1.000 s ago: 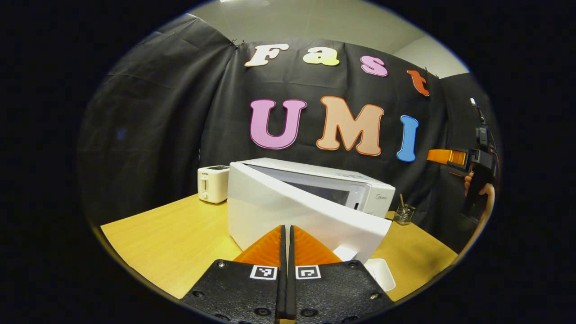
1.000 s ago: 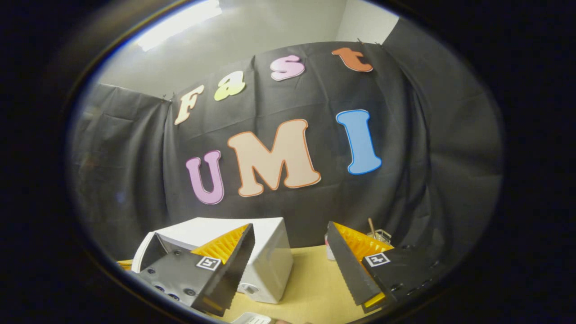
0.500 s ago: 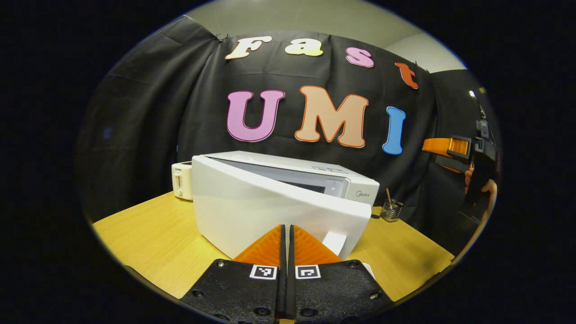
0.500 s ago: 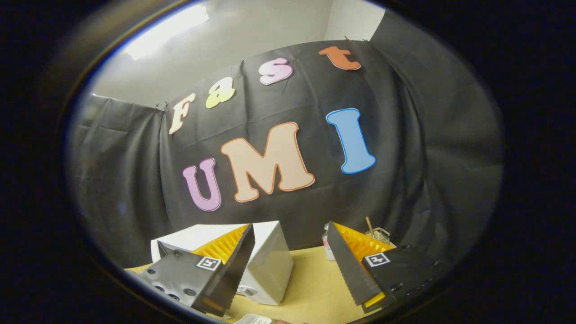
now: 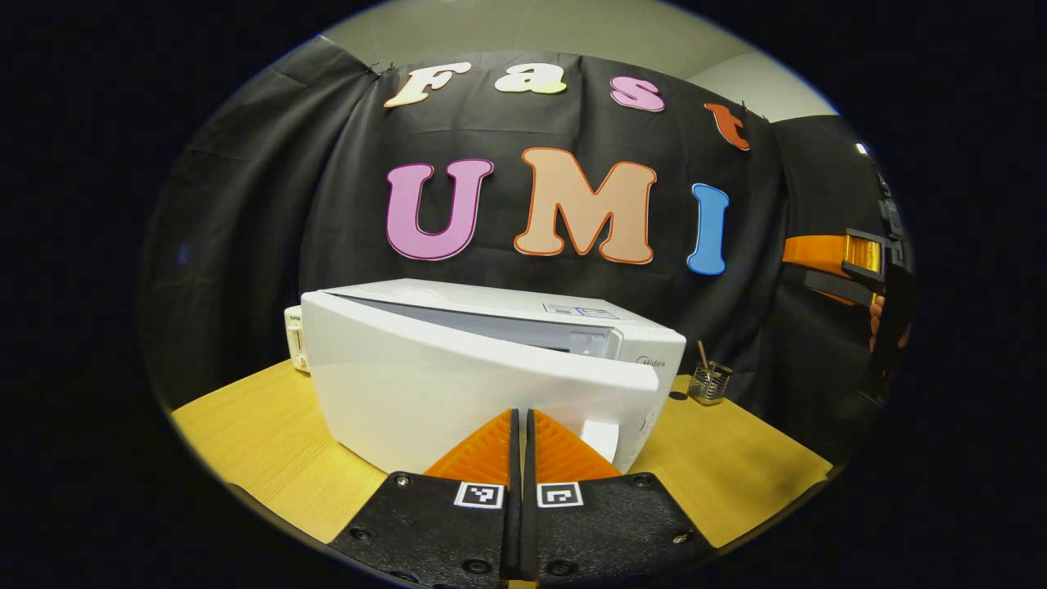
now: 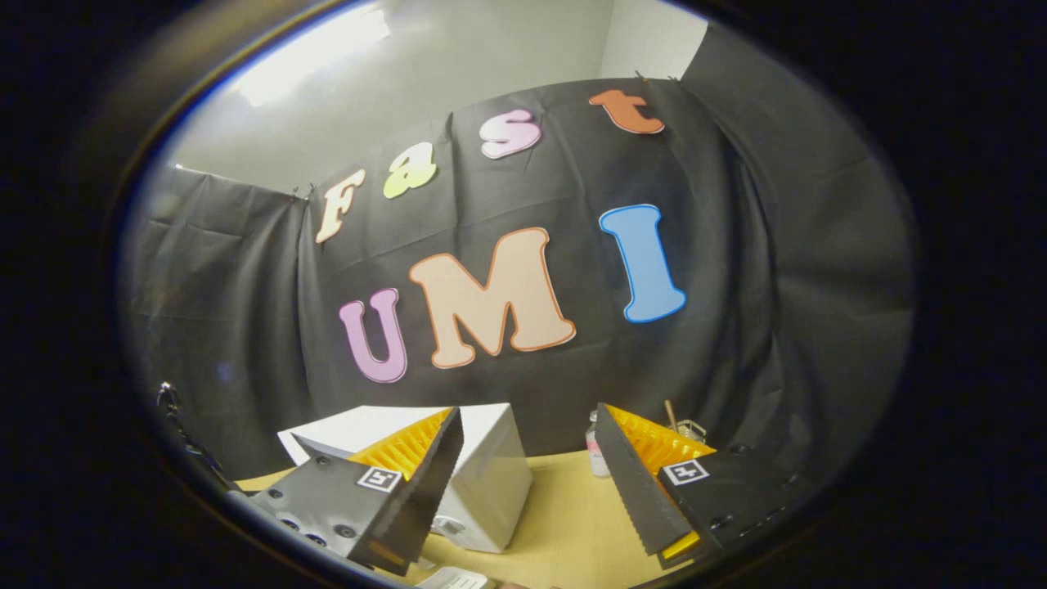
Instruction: Open the microwave oven with the left hand, put the food in, and close the microwave oven.
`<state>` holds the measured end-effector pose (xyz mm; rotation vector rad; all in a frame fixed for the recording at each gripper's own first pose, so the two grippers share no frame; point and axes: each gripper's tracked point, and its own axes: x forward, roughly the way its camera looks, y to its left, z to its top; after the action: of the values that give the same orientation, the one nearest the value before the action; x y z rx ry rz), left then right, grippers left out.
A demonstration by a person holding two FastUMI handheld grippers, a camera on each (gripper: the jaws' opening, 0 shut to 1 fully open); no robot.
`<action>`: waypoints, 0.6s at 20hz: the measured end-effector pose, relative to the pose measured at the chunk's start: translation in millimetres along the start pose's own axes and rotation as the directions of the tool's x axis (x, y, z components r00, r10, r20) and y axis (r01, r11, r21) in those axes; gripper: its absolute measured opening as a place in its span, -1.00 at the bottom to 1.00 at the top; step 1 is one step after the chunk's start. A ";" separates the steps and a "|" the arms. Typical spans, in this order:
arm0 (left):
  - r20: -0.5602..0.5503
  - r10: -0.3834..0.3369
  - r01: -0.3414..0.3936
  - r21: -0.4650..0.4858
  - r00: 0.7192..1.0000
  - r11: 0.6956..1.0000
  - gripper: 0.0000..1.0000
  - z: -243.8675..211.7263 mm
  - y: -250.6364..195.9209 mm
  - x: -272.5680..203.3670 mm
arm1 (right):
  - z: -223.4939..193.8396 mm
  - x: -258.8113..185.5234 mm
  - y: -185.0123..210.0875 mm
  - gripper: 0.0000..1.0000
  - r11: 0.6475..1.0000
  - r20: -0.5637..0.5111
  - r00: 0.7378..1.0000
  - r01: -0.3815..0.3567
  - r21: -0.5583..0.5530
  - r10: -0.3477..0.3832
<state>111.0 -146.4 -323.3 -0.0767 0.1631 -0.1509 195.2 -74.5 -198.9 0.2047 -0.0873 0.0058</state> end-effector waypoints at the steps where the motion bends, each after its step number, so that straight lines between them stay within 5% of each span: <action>1: -0.001 0.001 -0.001 0.003 1.000 1.000 -0.98 1.9 -1.5 6.2 | -1.7 0.5 -2.0 0.82 1.000 -0.004 1.000 0.001 -0.003 -0.001; 3: 0.004 0.008 -0.008 -0.007 1.000 1.000 -0.98 0.9 -2.1 12.4 | -1.7 0.3 -1.4 0.98 1.000 -0.006 1.000 -0.003 -0.008 0.003; 12: -0.018 0.044 -0.045 -0.068 0.999 0.997 -0.98 -8.4 3.8 42.7 | -3.5 -3.6 19.8 0.98 0.998 -0.008 0.998 -0.058 -0.002 0.058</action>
<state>151.8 -149.8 -338.6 -0.1403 0.1865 -0.1013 191.7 -54.4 -198.6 0.2001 -0.0851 0.0648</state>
